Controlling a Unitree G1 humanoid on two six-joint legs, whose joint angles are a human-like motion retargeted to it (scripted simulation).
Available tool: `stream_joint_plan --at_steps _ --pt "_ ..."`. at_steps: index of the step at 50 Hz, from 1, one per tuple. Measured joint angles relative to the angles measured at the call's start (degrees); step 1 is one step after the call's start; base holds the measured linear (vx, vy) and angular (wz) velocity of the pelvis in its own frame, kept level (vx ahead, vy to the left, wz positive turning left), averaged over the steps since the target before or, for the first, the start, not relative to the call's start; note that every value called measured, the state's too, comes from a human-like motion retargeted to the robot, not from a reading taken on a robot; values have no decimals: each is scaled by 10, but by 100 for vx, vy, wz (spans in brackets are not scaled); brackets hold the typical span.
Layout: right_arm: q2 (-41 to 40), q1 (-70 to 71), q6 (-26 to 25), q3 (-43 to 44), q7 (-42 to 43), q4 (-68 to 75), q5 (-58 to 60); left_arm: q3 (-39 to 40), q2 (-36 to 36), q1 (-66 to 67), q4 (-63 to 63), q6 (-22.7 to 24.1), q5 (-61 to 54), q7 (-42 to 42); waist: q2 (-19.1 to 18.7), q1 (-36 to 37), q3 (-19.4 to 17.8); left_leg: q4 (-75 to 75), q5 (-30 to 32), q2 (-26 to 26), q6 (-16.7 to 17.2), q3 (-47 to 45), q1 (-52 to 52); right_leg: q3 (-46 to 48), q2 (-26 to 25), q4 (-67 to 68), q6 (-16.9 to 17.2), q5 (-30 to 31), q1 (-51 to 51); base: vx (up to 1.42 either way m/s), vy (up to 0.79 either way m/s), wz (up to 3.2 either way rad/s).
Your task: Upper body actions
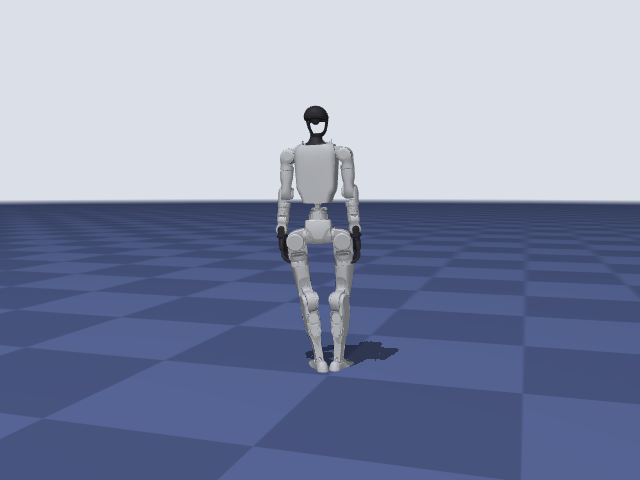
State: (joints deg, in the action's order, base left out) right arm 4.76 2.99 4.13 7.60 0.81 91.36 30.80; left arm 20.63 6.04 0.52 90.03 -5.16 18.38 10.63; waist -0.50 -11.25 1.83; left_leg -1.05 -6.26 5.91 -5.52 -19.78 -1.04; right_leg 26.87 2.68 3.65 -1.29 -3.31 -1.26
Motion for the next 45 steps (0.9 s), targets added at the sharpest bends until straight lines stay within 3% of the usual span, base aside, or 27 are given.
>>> stream_joint_plan --at_steps 20,25,31,37,41,45 --pt "1 -5 0 5 10 14 -1 -4 -1 -9 -11 1 7 5 0 -2 -7 -21 1 -17 12 9 17 -41 -8 39 9 -11 -21 0 0 5" --pt "2 -12 1 9 11 20 -5 -4 2 -14 -24 5 8 4 3 2 -13 -38 6 -25 21 38 24 -96 -20 59 -11 -14 -25 2 -4 50" --pt "4 -20 -1 20 18 27 6 6 7 -12 -19 12 1 -10 4 -14 4 -57 25 -29 38 112 61 -228 -39 73 -2 1 -47 3 -9 105" --pt "4 -17 3 40 17 28 -8 12 23 -25 -9 19 -6 -40 -16 -83 15 -82 50 -20 65 256 128 -334 -68 66 24 9 -76 -7 -17 209" --pt "10 -11 4 34 15 31 -17 9 39 -48 -16 11 -4 -21 -18 -99 -5 -85 67 -14 90 318 149 -339 -74 65 42 -4 -73 -12 -18 217" --pt "19 -11 3 18 18 33 -4 0 49 -60 -38 11 -4 -12 -3 -57 -22 -79 79 -8 114 349 152 -272 -67 51 16 -33 -54 -9 -17 146"
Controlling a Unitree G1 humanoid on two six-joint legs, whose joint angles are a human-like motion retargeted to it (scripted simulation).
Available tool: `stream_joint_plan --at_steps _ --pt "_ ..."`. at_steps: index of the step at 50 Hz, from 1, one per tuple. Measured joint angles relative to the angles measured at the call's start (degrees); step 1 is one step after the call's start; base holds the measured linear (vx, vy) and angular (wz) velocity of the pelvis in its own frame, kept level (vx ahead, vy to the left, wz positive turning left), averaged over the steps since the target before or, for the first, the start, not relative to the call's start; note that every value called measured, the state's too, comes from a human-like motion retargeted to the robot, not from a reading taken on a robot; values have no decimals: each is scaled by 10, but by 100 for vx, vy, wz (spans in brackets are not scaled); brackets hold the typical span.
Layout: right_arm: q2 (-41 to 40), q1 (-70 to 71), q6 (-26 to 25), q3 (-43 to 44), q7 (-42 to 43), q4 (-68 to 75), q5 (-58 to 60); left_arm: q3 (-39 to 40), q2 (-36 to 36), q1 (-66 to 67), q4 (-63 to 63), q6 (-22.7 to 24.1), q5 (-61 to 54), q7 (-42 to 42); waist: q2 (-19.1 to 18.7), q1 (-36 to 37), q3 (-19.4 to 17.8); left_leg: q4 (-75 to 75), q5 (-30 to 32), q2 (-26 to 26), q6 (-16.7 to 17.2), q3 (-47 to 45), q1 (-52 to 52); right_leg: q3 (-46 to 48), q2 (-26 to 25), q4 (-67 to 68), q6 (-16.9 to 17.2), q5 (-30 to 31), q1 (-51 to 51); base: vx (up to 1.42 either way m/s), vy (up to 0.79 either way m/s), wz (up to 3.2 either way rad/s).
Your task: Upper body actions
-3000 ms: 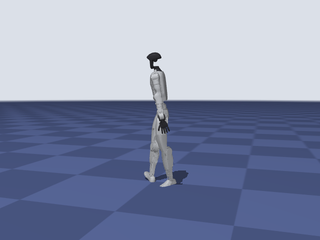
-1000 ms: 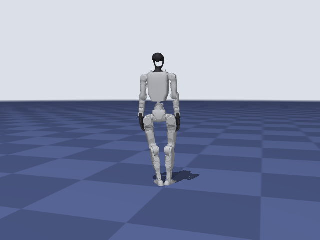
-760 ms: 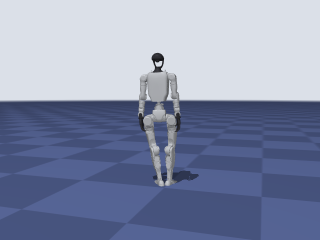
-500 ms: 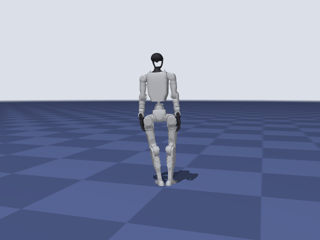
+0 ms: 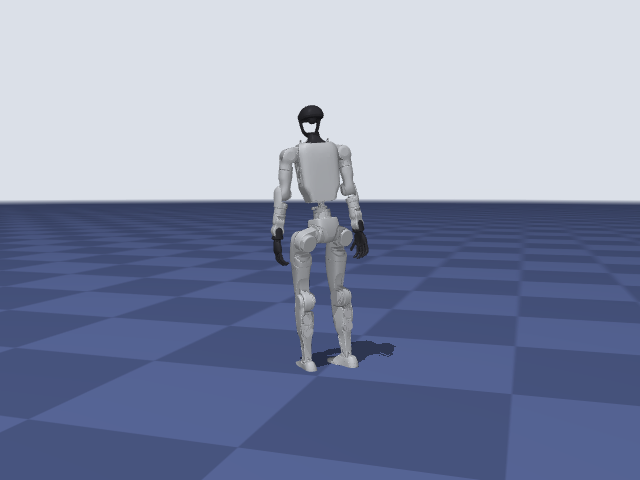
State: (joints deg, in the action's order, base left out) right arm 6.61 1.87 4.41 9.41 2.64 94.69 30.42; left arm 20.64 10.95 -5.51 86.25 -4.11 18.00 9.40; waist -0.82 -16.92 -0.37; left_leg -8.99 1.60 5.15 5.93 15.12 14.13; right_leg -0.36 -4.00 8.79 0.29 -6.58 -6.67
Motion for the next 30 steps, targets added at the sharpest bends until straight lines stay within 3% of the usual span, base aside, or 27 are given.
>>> stream_joint_plan --at_steps 5,12,17,24,27,30 --pt "12 -3 -3 -1 -4 -10 24 -20 -8 -2 -26 5 -13 -8 13 85 -7 18 2 7 0 14 8 77 14 -21 -11 10 12 -5 -14 141" --pt "24 7 5 -6 -11 -35 29 -1 -25 6 -19 9 -37 -24 22 90 -29 35 -40 -2 -58 -73 37 247 44 -46 -17 3 45 -12 0 229" --pt "36 1 8 5 -17 -42 13 39 -44 8 14 4 -72 -66 28 84 -29 34 -106 -28 -111 -294 57 373 67 -62 -9 -14 69 -9 14 299" --pt "43 -21 0 23 -9 -33 13 88 -58 18 45 4 -148 -69 36 95 -1 21 -154 -59 -95 -727 -20 524 88 -75 8 -42 84 1 21 278" --pt "40 -25 -2 31 -9 -35 12 106 -58 25 42 -1 -153 -71 40 90 22 -7 -152 -55 -113 -788 -50 583 101 -78 23 -51 83 9 20 276" --pt "33 -30 -1 33 -15 -40 8 124 -57 35 38 -3 -157 -73 46 85 42 -33 -148 -53 -116 -791 -69 636 109 -81 35 -56 85 13 18 234"
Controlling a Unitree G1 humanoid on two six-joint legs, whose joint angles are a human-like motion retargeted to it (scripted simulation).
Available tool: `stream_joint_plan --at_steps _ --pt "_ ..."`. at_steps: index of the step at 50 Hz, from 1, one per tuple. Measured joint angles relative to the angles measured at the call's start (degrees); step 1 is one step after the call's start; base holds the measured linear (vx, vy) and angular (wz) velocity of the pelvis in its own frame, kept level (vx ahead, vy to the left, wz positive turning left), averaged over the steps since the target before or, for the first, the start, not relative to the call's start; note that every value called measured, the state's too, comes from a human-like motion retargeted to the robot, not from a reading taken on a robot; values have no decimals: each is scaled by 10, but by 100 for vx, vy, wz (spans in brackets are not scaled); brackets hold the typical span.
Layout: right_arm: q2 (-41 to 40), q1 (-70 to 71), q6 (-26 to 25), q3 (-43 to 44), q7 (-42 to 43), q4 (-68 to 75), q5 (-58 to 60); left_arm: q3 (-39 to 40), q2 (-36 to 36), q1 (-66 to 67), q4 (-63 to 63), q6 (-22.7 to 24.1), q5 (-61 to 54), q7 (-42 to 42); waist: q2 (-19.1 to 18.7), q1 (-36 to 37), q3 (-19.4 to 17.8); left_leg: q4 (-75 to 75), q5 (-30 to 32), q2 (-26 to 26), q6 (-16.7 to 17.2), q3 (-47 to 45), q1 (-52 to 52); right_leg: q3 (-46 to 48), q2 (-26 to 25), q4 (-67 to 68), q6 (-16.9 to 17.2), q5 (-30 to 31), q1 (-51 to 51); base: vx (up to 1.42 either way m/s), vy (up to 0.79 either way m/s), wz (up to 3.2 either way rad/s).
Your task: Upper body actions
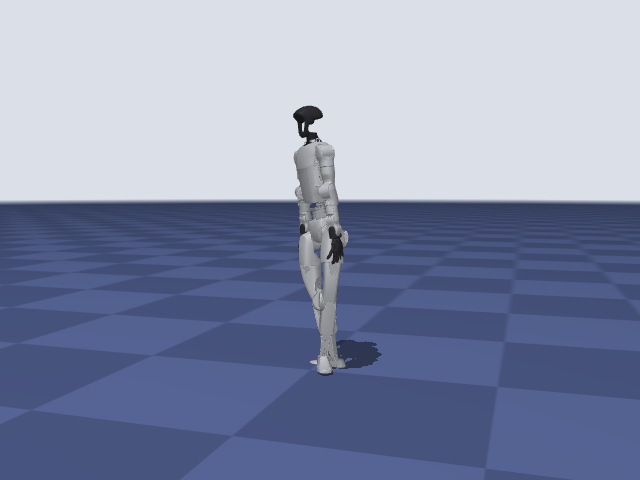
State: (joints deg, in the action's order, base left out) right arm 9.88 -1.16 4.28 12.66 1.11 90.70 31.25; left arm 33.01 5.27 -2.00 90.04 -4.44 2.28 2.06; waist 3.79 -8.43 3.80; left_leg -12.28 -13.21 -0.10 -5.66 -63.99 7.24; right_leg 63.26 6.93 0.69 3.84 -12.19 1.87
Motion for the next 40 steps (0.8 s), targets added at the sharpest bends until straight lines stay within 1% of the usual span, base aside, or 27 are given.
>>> stream_joint_plan --at_steps 2,3,4,5,6,7,8,10,12,14,19,21,23,25,29,30,32,33,35,37,40 --pt "-4 1 0 1 -4 -3 -3 11 0 4 -1 -1 -6 0 -4 15 2 25 14 6 11 6 -20 26 -8 0 7 -4 8 13 20 156" --pt "-6 2 1 2 -6 -6 -3 15 1 5 -1 -1 -10 -1 -11 23 1 44 31 5 32 21 -29 38 -18 1 11 -7 14 14 18 132" --pt "-7 3 2 0 -8 -8 -1 20 0 8 -1 -1 -14 -1 -12 29 2 58 38 12 32 21 -35 49 -20 3 14 -8 20 17 13 122" --pt "-7 3 4 -3 -10 -10 1 25 -2 12 -1 0 -18 -2 -10 35 4 69 38 23 22 13 -39 58 -18 4 17 -8 25 18 13 117" --pt "-8 6 1 -6 -15 -14 6 30 -1 13 2 -1 -20 1 -8 37 6 64 39 27 20 61 -22 65 -18 4 19 -8 27 18 14 107" --pt "-9 9 -1 -10 -19 -18 10 35 -1 13 5 -2 -22 3 -7 41 8 62 40 29 19 89 -11 70 -18 4 21 -9 28 16 15 83" --pt "-11 10 -1 -14 -19 -21 12 37 -1 16 5 -2 -23 3 -6 47 7 65 43 27 19 78 -12 73 -20 5 23 -9 30 15 10 61" --pt "-17 18 7 -28 -18 -28 13 41 4 19 2 -1 -25 3 -7 63 3 74 39 31 21 116 -13 80 -27 10 27 -11 37 15 6 41" --pt "-19 23 13 -40 -25 -34 25 45 4 28 -5 -1 -14 7 0 80 3 79 39 32 25 105 -21 82 -26 13 29 -13 44 21 10 18" --pt "-23 25 12 -44 -31 -39 46 49 4 39 -10 -3 0 13 4 91 8 80 38 34 27 118 -19 80 -27 16 31 -14 47 25 8 25" --pt "-31 22 22 -63 -25 -36 59 55 10 61 -5 -8 12 26 12 86 26 91 38 39 31 139 -22 96 -38 14 36 -12 57 24 2 59" --pt "-31 21 23 -67 -26 -32 62 54 11 64 -4 -12 22 35 15 85 29 94 37 40 32 151 -22 99 -43 13 35 -10 62 20 -2 58" --pt "-31 20 22 -69 -26 -29 64 49 12 65 -6 -13 31 45 17 84 26 97 36 40 31 163 -27 96 -49 14 20 -8 71 19 -3 56" --pt "-30 19 22 -70 -23 -27 65 40 12 65 -8 -14 40 55 11 79 22 99 36 35 28 175 -31 60 -55 24 -13 -3 79 16 -4 78" --pt "-25 10 24 -59 -17 -23 61 12 7 53 -8 -20 60 67 -18 32 11 83 36 10 17 239 -27 -72 -47 105 -39 31 67 16 -4 157" --pt "-24 8 24 -57 -15 -21 56 6 5 47 -9 -21 65 69 -27 21 8 78 36 1 15 258 -23 -104 -44 133 -41 39 56 10 -7 169" --pt "-22 8 24 -55 -12 -17 41 -11 1 34 -18 -17 74 73 -40 6 -5 72 40 -12 10 290 -15 -188 -41 195 -28 46 19 3 -9 145" --pt "-21 9 23 -54 -11 -15 34 -22 0 27 -24 -14 78 77 -42 6 -14 71 43 -15 8 301 -13 -242 -44 220 -17 47 -1 -1 -10 105" --pt "-22 14 19 -54 -10 -12 26 -45 0 13 -37 -10 89 87 -45 6 -33 71 50 -19 4 319 -13 -312 -52 248 -9 50 -27 -5 -10 87" --pt "-23 16 17 -54 -7 -13 25 -66 3 3 -48 -6 104 94 -49 0 -46 72 58 -21 2 343 -10 -329 -46 253 -19 47 -47 -5 -11 99" --pt "-27 17 16 -56 -5 -21 27 -93 8 -6 -56 -4 125 99 -50 -6 -51 75 69 -16 -2 375 -1 -345 -37 219 -39 37 -75 -5 -12 98"
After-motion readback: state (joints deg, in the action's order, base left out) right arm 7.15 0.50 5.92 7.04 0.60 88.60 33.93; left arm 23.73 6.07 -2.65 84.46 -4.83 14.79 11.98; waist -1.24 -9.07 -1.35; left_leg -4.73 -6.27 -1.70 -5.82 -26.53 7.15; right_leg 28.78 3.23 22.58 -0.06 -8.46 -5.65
